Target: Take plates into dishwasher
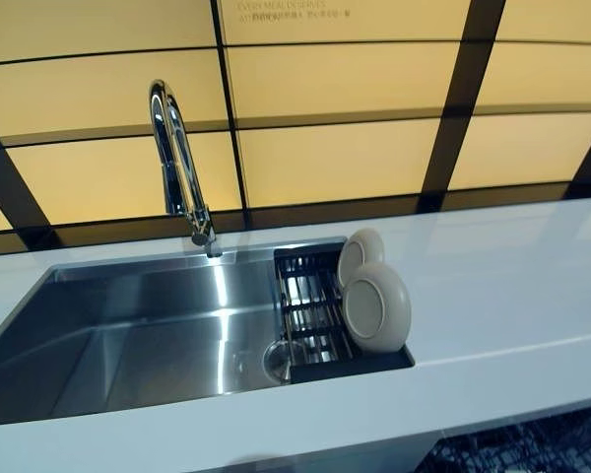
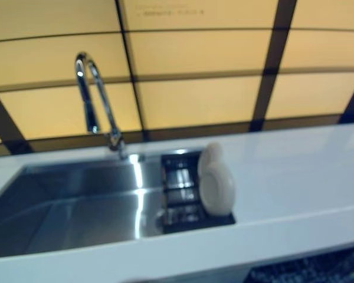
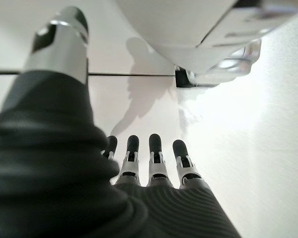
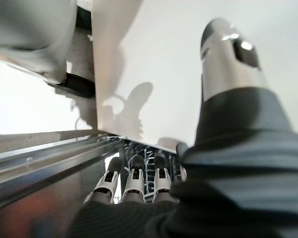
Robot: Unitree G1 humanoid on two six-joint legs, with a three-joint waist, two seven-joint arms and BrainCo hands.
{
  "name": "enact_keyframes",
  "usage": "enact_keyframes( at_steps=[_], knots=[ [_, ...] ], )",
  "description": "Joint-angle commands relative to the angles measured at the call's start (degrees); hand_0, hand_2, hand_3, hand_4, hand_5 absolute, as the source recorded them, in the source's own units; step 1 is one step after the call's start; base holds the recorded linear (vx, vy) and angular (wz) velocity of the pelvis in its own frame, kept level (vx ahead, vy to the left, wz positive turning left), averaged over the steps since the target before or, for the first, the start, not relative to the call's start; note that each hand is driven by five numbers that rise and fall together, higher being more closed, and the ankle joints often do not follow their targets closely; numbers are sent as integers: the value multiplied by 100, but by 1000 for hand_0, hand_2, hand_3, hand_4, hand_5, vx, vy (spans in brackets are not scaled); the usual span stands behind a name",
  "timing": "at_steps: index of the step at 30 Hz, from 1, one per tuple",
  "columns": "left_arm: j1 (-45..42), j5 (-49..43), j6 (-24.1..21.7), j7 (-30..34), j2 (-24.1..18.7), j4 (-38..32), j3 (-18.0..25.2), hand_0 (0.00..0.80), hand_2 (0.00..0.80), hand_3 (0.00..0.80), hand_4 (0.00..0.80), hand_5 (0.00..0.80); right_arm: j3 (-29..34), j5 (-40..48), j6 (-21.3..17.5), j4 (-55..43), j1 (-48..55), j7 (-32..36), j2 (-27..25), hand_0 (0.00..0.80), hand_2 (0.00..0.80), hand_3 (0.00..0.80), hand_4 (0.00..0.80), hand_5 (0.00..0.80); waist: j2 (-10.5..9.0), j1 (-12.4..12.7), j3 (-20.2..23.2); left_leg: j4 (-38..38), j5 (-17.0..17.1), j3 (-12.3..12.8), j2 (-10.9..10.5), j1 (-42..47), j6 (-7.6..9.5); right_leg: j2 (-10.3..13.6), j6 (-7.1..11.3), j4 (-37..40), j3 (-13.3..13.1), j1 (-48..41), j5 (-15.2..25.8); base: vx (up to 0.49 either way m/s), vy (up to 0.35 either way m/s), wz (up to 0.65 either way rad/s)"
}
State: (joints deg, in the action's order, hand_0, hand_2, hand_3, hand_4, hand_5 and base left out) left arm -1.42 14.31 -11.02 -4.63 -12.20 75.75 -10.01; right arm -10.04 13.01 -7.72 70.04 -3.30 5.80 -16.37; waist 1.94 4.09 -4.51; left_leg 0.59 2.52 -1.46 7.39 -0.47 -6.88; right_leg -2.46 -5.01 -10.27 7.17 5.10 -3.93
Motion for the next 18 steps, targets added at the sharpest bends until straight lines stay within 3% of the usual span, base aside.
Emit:
enact_keyframes(
  at_steps=[1, 4, 10, 14, 18],
  knots=[
    [177, -127, -106, -36, -182, 38, 162, 0, 0, 0, 0, 0, -81, 108, -303, -253, -110, -41, -77, 0, 0, 0, 0, 0, -353, -105, 46, 211, 200, 80, -652, -175, 395, 805, 752, 1156, -38, -1044, 704, 11, 140, -46],
    [258, -110, 47, -158, -192, 86, 105, 0, 0, 0, 0, 0, 2, 171, -291, -407, -37, -30, -67, 0, 0, 0, 0, 0, -352, -194, 142, -13, 149, 115, -712, 87, 495, 813, 809, 1221, 5, -1033, 772, 20, 125, -37],
    [393, -94, -39, -27, -264, -25, 26, 0, 0, 0, 0, 0, 56, 50, -304, -457, 113, -44, 34, 0, 0, 0, 0, 0, -401, -237, 278, -211, 67, 183, -799, 269, 623, 953, 960, 1187, -24, -940, 868, 34, 130, 1],
    [392, -121, -104, -50, -267, -95, -28, 0, 0, 0, 0, 0, 59, 5, -262, -546, 175, -46, 137, 0, 0, 0, 0, 0, -407, -235, 298, -429, 114, 287, -767, 375, 642, 998, 1046, 1157, 89, -873, 938, -6, 46, 0],
    [506, -69, -77, -64, -301, -72, -71, 0, 0, 0, 0, 0, 46, 26, -283, -494, 179, -79, 171, 0, 0, 0, 0, 0, -430, -262, 321, -533, 129, 276, -781, 367, 655, 915, 1018, 1283, 32, -850, 999, -19, 5, -7]
  ],
)
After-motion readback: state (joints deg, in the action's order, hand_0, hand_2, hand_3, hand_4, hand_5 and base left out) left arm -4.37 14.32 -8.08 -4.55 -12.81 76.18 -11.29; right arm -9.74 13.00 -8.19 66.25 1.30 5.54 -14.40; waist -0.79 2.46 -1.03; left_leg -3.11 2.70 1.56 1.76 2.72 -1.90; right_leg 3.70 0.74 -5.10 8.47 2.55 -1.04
